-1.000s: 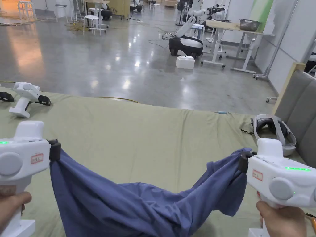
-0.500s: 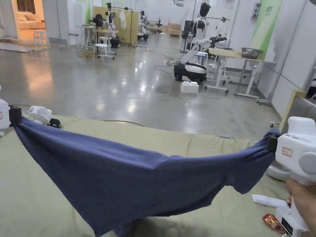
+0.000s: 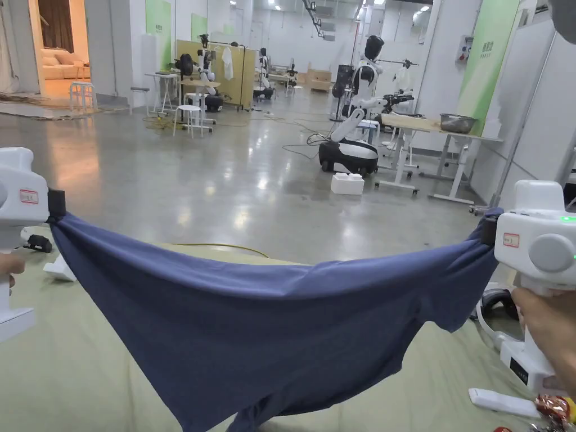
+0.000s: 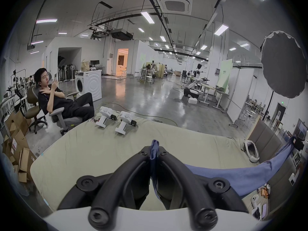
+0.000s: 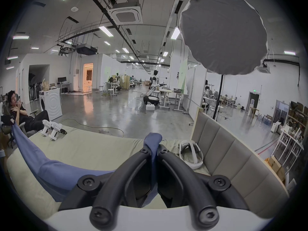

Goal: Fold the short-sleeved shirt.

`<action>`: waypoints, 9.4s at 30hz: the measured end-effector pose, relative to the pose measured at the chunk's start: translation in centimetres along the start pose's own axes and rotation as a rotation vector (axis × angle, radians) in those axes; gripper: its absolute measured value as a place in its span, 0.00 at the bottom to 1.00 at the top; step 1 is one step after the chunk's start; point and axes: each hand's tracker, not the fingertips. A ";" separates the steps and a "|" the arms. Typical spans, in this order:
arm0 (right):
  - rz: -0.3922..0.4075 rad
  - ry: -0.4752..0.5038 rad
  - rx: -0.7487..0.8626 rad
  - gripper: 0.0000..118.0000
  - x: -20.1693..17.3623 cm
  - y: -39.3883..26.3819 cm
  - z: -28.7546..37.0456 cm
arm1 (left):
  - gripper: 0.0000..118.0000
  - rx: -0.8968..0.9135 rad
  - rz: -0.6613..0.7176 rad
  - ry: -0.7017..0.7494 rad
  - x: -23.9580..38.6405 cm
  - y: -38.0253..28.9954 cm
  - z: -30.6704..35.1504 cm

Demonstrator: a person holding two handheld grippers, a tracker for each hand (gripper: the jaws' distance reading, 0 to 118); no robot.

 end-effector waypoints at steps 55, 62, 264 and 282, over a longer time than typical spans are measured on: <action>0.113 -0.084 -0.469 0.12 -0.1 -34.7 16.0 | 0.43 -0.502 -0.092 0.072 -7.8 -37.1 7.8; 0.081 -0.017 -0.311 0.38 -2.1 -31.7 17.4 | 0.57 -0.347 -0.107 -0.007 -2.7 -34.0 11.3; 0.112 0.026 -0.062 0.04 -1.4 -17.6 15.4 | 0.08 -0.140 -0.100 -0.158 0.2 -20.1 9.8; 0.129 0.056 -0.466 0.04 -2.2 -34.8 19.7 | 0.08 -0.506 -0.138 -0.053 -1.6 -37.2 11.8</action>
